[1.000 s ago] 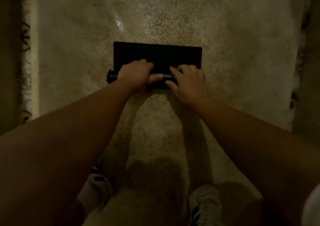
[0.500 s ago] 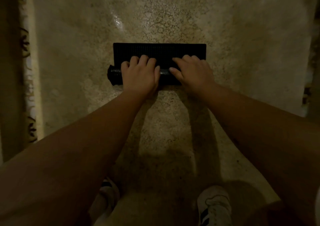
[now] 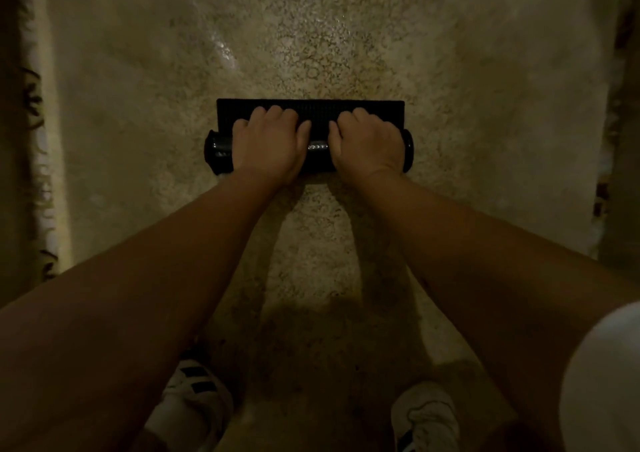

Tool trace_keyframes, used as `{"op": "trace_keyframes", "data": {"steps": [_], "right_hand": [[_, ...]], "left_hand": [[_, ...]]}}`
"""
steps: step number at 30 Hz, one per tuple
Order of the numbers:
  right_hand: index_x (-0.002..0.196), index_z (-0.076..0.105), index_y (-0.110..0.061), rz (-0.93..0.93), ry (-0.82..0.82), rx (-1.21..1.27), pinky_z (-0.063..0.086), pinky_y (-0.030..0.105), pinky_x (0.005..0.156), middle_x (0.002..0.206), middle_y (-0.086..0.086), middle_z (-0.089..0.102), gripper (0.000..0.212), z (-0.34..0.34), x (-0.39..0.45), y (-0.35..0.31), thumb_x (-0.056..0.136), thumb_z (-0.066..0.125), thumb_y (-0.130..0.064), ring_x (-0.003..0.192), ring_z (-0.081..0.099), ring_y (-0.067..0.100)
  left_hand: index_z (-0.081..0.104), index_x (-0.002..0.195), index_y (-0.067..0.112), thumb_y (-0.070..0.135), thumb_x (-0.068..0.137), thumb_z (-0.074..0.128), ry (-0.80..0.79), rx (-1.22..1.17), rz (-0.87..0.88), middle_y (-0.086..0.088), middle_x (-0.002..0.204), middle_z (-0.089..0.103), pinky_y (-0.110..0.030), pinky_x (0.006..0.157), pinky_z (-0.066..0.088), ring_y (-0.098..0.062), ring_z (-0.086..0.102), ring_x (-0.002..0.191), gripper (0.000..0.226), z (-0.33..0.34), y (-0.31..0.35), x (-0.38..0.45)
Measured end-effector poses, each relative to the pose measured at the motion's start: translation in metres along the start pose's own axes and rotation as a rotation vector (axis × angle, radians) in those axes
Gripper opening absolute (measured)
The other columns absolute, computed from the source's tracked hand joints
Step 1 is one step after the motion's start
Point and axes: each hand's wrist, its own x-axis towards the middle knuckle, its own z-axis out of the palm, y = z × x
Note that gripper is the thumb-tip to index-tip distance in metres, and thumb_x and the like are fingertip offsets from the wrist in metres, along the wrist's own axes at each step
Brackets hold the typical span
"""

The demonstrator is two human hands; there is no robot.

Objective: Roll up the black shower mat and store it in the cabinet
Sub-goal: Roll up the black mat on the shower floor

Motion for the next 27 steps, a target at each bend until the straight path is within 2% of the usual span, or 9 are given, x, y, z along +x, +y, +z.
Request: {"op": "trace_keyframes", "data": {"steps": [3, 8, 11, 13, 15, 19, 21, 23, 27], "right_hand": [[0.085, 0.058, -0.012, 0.051, 0.007, 0.022, 0.027, 0.037, 0.059, 0.092, 0.012, 0.062, 0.036, 0.001, 0.006, 0.001, 0.099, 0.037, -0.037, 0.074, 0.057, 0.031], [0.078, 0.057, -0.018, 0.115, -0.030, 0.033, 0.028, 0.033, 0.054, 0.085, 0.008, 0.065, 0.039, 0.000, 0.023, 0.004, 0.097, 0.034, -0.043, 0.062, 0.046, 0.022], [0.080, 0.068, -0.011, 0.083, 0.073, 0.055, 0.035, 0.035, 0.058, 0.085, 0.009, 0.067, 0.049, -0.002, 0.015, 0.003, 0.097, 0.037, -0.045, 0.079, 0.056, 0.027], [0.095, 0.071, -0.007, 0.023, 0.150, 0.088, 0.042, 0.039, 0.070, 0.096, 0.011, 0.066, 0.048, -0.004, 0.001, 0.006, 0.096, 0.042, -0.045, 0.091, 0.058, 0.030], [0.107, 0.066, -0.008, -0.036, 0.144, 0.056, 0.041, 0.042, 0.080, 0.102, 0.011, 0.065, 0.050, -0.004, -0.009, 0.008, 0.095, 0.042, -0.050, 0.093, 0.058, 0.030], [0.098, 0.063, -0.010, -0.036, 0.120, -0.035, 0.033, 0.039, 0.071, 0.096, 0.011, 0.065, 0.049, -0.007, 0.009, 0.008, 0.098, 0.034, -0.049, 0.087, 0.057, 0.030], [0.096, 0.064, -0.010, -0.036, 0.106, -0.081, 0.029, 0.037, 0.068, 0.096, 0.012, 0.066, 0.048, -0.007, 0.021, 0.006, 0.100, 0.032, -0.045, 0.085, 0.058, 0.031], [0.096, 0.066, -0.009, -0.059, 0.082, -0.094, 0.028, 0.036, 0.066, 0.095, 0.014, 0.067, 0.049, -0.006, 0.025, 0.007, 0.101, 0.031, -0.043, 0.081, 0.059, 0.031], [0.089, 0.064, -0.010, -0.051, -0.024, -0.088, 0.031, 0.035, 0.056, 0.083, 0.013, 0.065, 0.049, -0.014, 0.039, 0.011, 0.101, 0.027, -0.040, 0.064, 0.051, 0.027]], "left_hand": [[0.060, 0.097, 0.016, 0.046, 0.095, 0.035, 0.078, 0.038, -0.032, -0.010, 0.105, 0.058, -0.045, 0.079, 0.032, -0.032, 0.049, 0.097, 0.039, 0.002, 0.007, -0.021], [0.061, 0.087, 0.017, 0.043, 0.096, 0.034, 0.106, 0.063, -0.027, -0.006, 0.092, 0.062, -0.042, 0.075, 0.032, -0.029, 0.053, 0.087, 0.038, 0.002, 0.010, -0.008], [0.062, 0.084, 0.016, 0.042, 0.094, 0.033, 0.107, 0.063, 0.007, -0.006, 0.089, 0.064, -0.041, 0.072, 0.032, -0.029, 0.055, 0.083, 0.040, 0.001, 0.007, 0.005], [0.063, 0.084, 0.016, 0.040, 0.094, 0.031, 0.080, 0.073, 0.028, -0.007, 0.086, 0.064, -0.041, 0.069, 0.033, -0.030, 0.056, 0.079, 0.041, -0.003, 0.009, 0.014], [0.062, 0.085, 0.015, 0.038, 0.094, 0.032, 0.014, 0.116, 0.044, -0.009, 0.085, 0.063, -0.040, 0.065, 0.034, -0.032, 0.056, 0.075, 0.039, -0.007, 0.006, 0.024], [0.060, 0.087, 0.017, 0.040, 0.096, 0.028, -0.058, 0.097, 0.056, -0.010, 0.085, 0.064, -0.037, 0.060, 0.034, -0.029, 0.053, 0.070, 0.041, -0.007, 0.002, 0.035], [0.061, 0.087, 0.018, 0.044, 0.098, 0.022, -0.065, 0.058, 0.011, -0.009, 0.086, 0.065, -0.036, 0.062, 0.034, -0.026, 0.052, 0.070, 0.048, -0.008, 0.002, 0.039], [0.063, 0.092, 0.016, 0.045, 0.098, 0.022, -0.021, 0.026, 0.013, -0.010, 0.090, 0.065, -0.037, 0.067, 0.035, -0.028, 0.056, 0.077, 0.051, -0.010, -0.001, 0.028], [0.060, 0.117, 0.016, 0.044, 0.096, 0.034, 0.145, -0.047, 0.046, -0.009, 0.111, 0.060, -0.041, 0.090, 0.032, -0.027, 0.051, 0.103, 0.044, -0.006, -0.003, -0.008]]}}
